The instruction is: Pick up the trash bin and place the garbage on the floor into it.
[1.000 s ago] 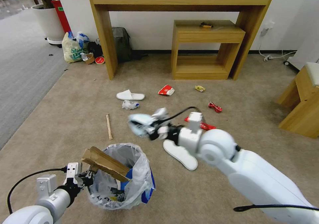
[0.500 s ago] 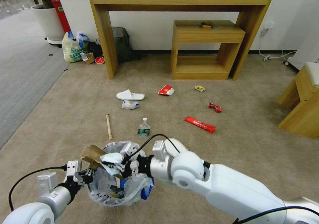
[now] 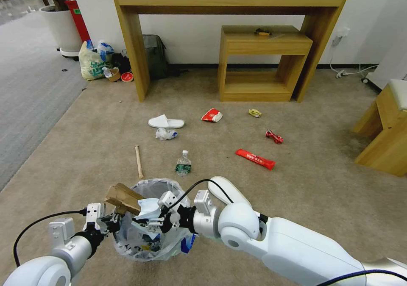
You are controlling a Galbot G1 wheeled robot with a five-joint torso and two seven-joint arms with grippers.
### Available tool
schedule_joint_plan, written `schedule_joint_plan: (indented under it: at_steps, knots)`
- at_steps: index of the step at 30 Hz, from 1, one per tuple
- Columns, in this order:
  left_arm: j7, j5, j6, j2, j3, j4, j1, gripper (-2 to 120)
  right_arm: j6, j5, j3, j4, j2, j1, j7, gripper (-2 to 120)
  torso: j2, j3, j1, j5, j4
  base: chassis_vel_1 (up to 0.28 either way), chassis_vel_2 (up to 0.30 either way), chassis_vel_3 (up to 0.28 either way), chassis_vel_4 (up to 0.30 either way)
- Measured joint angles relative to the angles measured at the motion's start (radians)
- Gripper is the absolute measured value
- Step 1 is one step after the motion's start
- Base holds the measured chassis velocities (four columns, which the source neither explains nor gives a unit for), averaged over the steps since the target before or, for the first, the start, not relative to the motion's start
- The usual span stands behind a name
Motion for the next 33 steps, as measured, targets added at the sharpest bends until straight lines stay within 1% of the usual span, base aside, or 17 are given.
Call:
schedule_joint_plan:
  at_steps: [1, 2, 5, 7, 8, 9, 20, 24, 26, 33]
  knots:
    - [0.000, 0.000, 0.000, -0.001, 0.001, 0.000, 0.000, 0, 0.000, 0.003, 0.003, 0.000, -0.001, 0.001, 0.000, 75, 0.000, 0.000, 0.000, 0.0000, 0.0000, 0.000, 0.000, 0.000, 0.000]
    - [0.000, 0.000, 0.000, -0.001, 0.001, 0.000, 0.000, 0, 0.000, 0.003, 0.003, 0.000, -0.001, 0.001, 0.000, 75, 0.000, 0.000, 0.000, 0.0000, 0.0000, 0.000, 0.000, 0.000, 0.000]
    - [0.001, 0.002, 0.000, -0.004, 0.004, 0.000, 0.000, 0, 0.001, 0.005, 0.006, -0.003, 0.001, 0.001, 0.002, 89, 0.000, 0.000, 0.000, 0.0000, 0.0000, 0.000, 0.000, 0.000, 0.000]
    - [0.001, 0.002, 0.000, -0.004, 0.004, 0.000, 0.000, 0, 0.001, 0.005, 0.006, -0.004, 0.002, 0.001, 0.002, 91, 0.000, 0.000, 0.000, 0.0000, 0.0000, 0.000, 0.000, 0.000, 0.000]
    - [0.001, 0.003, 0.000, -0.004, 0.004, 0.000, 0.000, 0, 0.002, 0.005, 0.008, -0.010, 0.008, 0.001, 0.003, 97, 0.000, 0.000, 0.000, 0.0000, 0.0000, 0.000, 0.000, 0.000, 0.000]
    - [0.001, 0.003, 0.000, -0.004, 0.003, 0.000, 0.000, 0, 0.002, 0.005, 0.011, -0.016, 0.012, 0.002, 0.004, 99, 0.000, 0.000, 0.000, 0.0000, 0.0000, 0.000, 0.000, 0.000, 0.000]
    - [0.004, 0.002, 0.000, -0.004, -0.002, -0.004, 0.005, 0, 0.009, -0.011, 0.017, -0.050, 0.033, 0.016, 0.003, 100, 0.000, 0.000, 0.000, 0.0000, 0.0000, 0.000, 0.000, 0.000, 0.000]
    - [0.006, 0.003, 0.000, -0.005, -0.003, -0.004, 0.005, 0, -0.001, -0.021, 0.009, -0.041, 0.021, 0.024, -0.001, 100, 0.000, 0.000, 0.000, 0.0000, 0.0001, 0.000, 0.000, 0.000, 0.000]
    - [0.008, 0.002, 0.000, -0.005, -0.003, -0.004, 0.004, 0, -0.007, -0.048, -0.002, -0.030, 0.009, 0.026, -0.013, 100, 0.000, 0.000, 0.000, 0.0000, 0.0000, 0.000, 0.000, 0.000, 0.000]
    - [0.009, 0.002, 0.000, -0.006, -0.002, -0.003, 0.001, 0, -0.005, -0.097, 0.010, -0.029, -0.005, 0.027, -0.022, 100, 0.000, 0.000, 0.000, 0.0000, 0.0000, 0.000, 0.000, 0.000, 0.000]
